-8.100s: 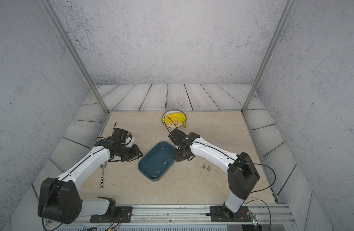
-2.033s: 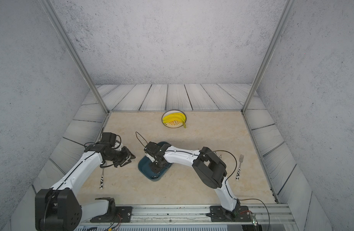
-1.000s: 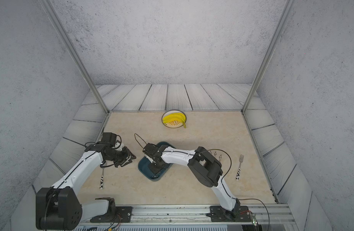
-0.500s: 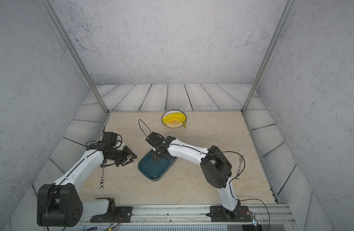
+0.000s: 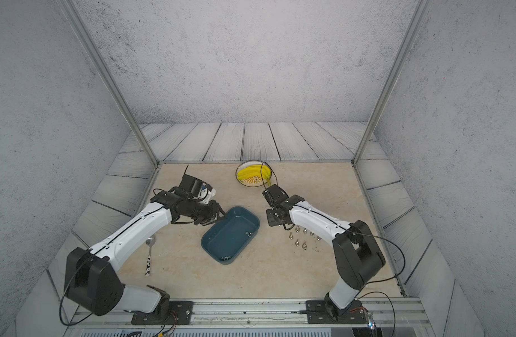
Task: Take out the wing nut from the storage box
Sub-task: Pick up the wing nut from the storage box, then place the wing nut at the center of the board.
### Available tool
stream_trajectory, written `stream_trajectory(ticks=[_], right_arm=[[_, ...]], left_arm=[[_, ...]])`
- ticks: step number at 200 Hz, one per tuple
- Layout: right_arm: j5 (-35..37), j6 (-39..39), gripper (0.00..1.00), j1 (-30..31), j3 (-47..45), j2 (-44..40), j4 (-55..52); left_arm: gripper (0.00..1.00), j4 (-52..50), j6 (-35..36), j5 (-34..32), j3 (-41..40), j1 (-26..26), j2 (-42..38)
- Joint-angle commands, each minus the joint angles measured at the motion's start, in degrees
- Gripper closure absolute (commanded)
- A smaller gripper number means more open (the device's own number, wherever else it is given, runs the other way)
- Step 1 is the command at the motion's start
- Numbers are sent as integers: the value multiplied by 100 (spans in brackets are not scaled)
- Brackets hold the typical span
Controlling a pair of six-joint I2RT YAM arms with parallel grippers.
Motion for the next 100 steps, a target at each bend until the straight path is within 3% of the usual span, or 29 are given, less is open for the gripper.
stream_trajectory(ticks=[1,43,100], right_arm=[[-33,244,100,79,-265,-1,197],[234,782,100,58,-583,153,782],[526,915,100,-64,-433,627,968]], left_arm=[[62,-97,143,41,71,-192,128],[62,-294,316,100,231,-333,322],[62,-537,503,10,351,-339,317]])
